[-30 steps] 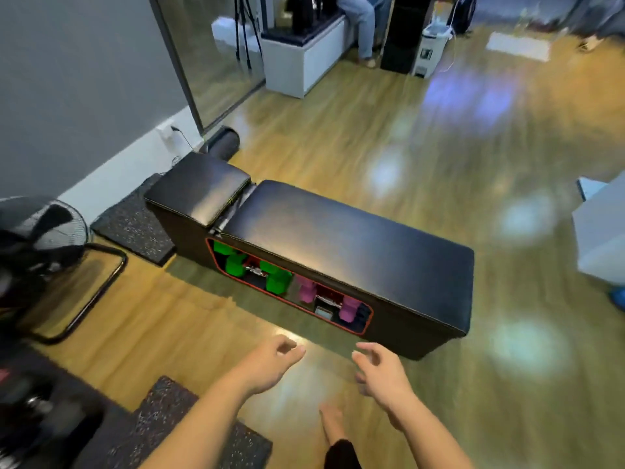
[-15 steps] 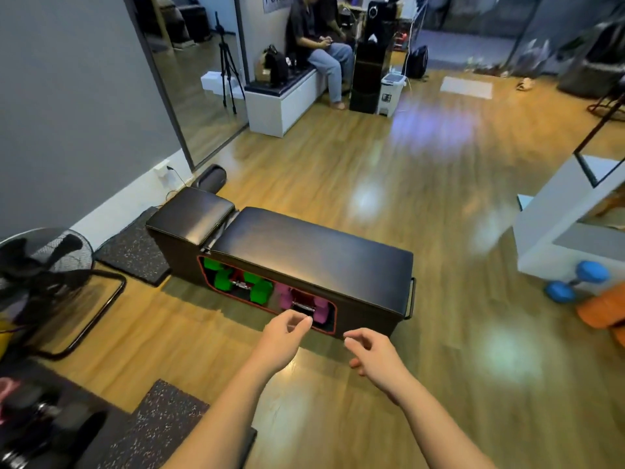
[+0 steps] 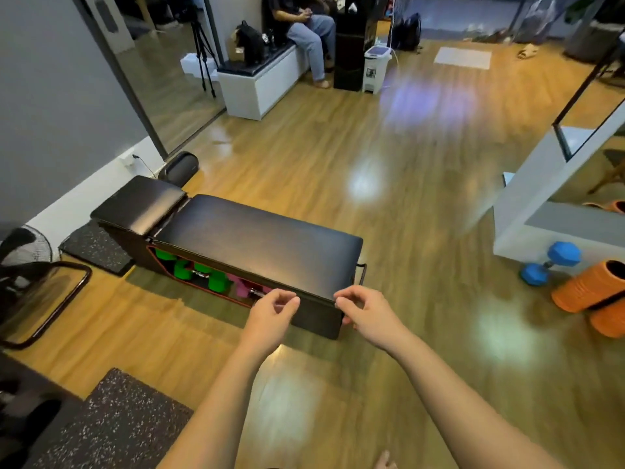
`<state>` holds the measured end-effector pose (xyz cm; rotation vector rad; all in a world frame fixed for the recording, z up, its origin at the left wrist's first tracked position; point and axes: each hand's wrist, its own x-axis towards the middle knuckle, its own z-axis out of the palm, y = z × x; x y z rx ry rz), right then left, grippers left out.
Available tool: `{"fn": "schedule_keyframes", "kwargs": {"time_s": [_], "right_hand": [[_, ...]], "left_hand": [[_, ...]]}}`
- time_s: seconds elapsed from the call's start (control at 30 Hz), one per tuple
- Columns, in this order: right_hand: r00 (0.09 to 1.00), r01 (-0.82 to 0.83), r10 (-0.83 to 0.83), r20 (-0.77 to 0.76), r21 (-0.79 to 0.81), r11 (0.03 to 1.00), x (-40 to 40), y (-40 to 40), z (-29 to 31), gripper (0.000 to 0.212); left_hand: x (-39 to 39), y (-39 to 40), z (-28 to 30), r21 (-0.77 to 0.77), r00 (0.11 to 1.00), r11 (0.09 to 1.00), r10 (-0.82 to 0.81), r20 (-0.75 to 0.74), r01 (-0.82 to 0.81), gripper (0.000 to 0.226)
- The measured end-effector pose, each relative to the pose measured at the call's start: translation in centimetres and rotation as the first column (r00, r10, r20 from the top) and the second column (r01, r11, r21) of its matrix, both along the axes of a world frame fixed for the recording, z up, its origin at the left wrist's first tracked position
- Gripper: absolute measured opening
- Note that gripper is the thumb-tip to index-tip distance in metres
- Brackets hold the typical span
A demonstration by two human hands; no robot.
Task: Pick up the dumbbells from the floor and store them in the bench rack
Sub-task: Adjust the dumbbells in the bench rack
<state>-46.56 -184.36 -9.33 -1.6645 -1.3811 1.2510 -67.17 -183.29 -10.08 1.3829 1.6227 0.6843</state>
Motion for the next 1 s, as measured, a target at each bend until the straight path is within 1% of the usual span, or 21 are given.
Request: {"fn": "schedule_keyframes", "kwargs": {"time_s": [0.13,0.23,0.37,0.5,0.7,0.83,1.0], "right_hand": [[0.998,-0.068,0.068,-0.006,0.019,0.998,5.8,1.2,0.8,0.006],[0.996,-0.090,0.090,-0.018,0.041,0.995,8.9,2.4,1.4,0.007],[0.996,-0.077,0.079,-0.052,0.026,0.997,12.1,5.0,1.5,0.011],[0.989,-0.116,0.115,-0.092,-0.007,0.993,15.1,8.6,1.3,0.011],[0.986,-0.118,0.114,-0.122,-0.028,0.993,22.2,19.0,0.5,0.012],[0.986,-0.149,0.147,-0.073,-0.035,0.988,25.7,27.5,0.4,0.008],[0.982,-0.168,0.167,-0.088,-0.003,0.986,28.2,38.5,1.9,0.008]], "left_hand": [[5.9,0.6,0.8,0.045,0.998,0.997,0.057,0.016,-0.058,0.014],[8.9,1.6,1.2,0.040,0.998,0.997,0.063,0.006,-0.063,0.011],[12.0,4.7,1.8,0.059,0.997,0.995,0.075,0.001,-0.075,0.008],[15.2,9.1,1.5,0.073,0.996,0.993,0.094,0.000,-0.093,0.009],[22.5,19.3,-0.3,0.057,0.991,0.992,0.112,0.074,-0.116,0.009],[26.3,27.2,-0.1,0.040,0.991,0.991,0.123,0.052,-0.125,0.010],[29.3,38.0,2.0,0.031,0.988,0.988,0.153,0.004,-0.153,0.013]]}}
